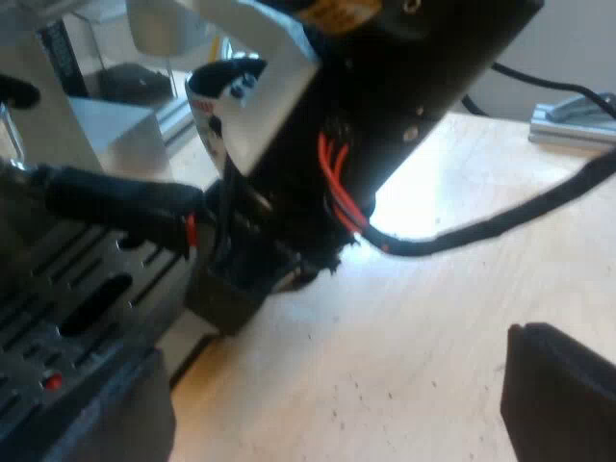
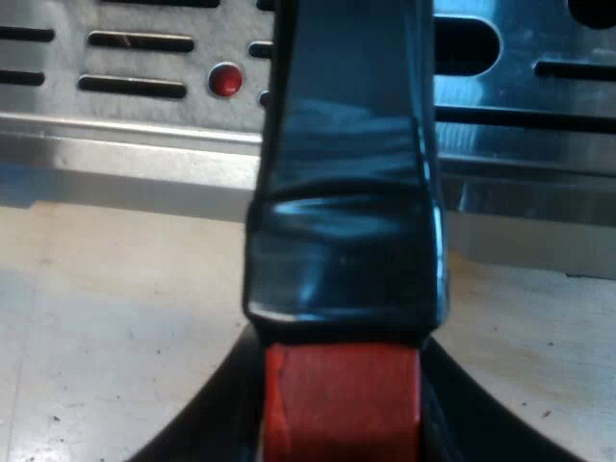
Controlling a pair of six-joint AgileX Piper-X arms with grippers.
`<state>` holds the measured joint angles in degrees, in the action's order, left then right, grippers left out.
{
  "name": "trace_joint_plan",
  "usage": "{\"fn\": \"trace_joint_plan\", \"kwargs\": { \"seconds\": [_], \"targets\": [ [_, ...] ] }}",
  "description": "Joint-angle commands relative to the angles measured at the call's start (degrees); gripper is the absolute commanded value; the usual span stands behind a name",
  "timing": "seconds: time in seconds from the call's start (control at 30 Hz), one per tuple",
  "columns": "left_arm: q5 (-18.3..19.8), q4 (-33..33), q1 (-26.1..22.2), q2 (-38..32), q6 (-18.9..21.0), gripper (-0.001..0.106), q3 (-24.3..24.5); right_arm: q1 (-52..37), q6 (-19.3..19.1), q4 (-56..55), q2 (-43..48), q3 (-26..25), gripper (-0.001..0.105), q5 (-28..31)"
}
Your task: Grind coffee beans and then tamp
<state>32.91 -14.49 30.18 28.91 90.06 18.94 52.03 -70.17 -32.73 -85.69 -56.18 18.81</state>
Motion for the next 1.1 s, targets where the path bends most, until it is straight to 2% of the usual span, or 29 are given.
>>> {"fn": "trace_joint_plan", "kwargs": {
  "seconds": [0.03,0.17,0.43,0.7,0.87,1.0,1.1],
  "targets": [
    [0.1,-2.0,0.3,0.0,-0.3,0.072,0.2,0.9,-2.0,1.6,0.7,-0.3,0.000,-1.5],
    [0.1,-2.0,0.3,0.0,-0.3,0.072,0.2,2.4,-1.5,-0.8,1.2,-0.3,0.000,-0.7],
    [0.1,-2.0,0.3,0.0,-0.3,0.072,0.2,8.6,8.8,-4.4,3.0,2.0,0.000,8.1],
    [-0.1,-2.0,0.3,-1.8,-0.3,0.072,0.2,12.0,11.8,-7.8,8.7,5.1,0.000,12.7],
    [-0.1,-3.1,0.3,-7.4,0.1,0.072,0.3,12.9,9.5,-11.1,13.2,6.4,0.000,12.8],
    [-0.2,-11.1,0.3,-12.4,0.1,0.078,2.5,14.5,4.9,-13.4,16.7,7.0,0.000,12.3],
    [-0.8,-14.2,0.3,-14.6,0.1,0.081,4.4,16.7,1.1,-13.8,18.8,7.0,0.000,11.9]
  ]
}}
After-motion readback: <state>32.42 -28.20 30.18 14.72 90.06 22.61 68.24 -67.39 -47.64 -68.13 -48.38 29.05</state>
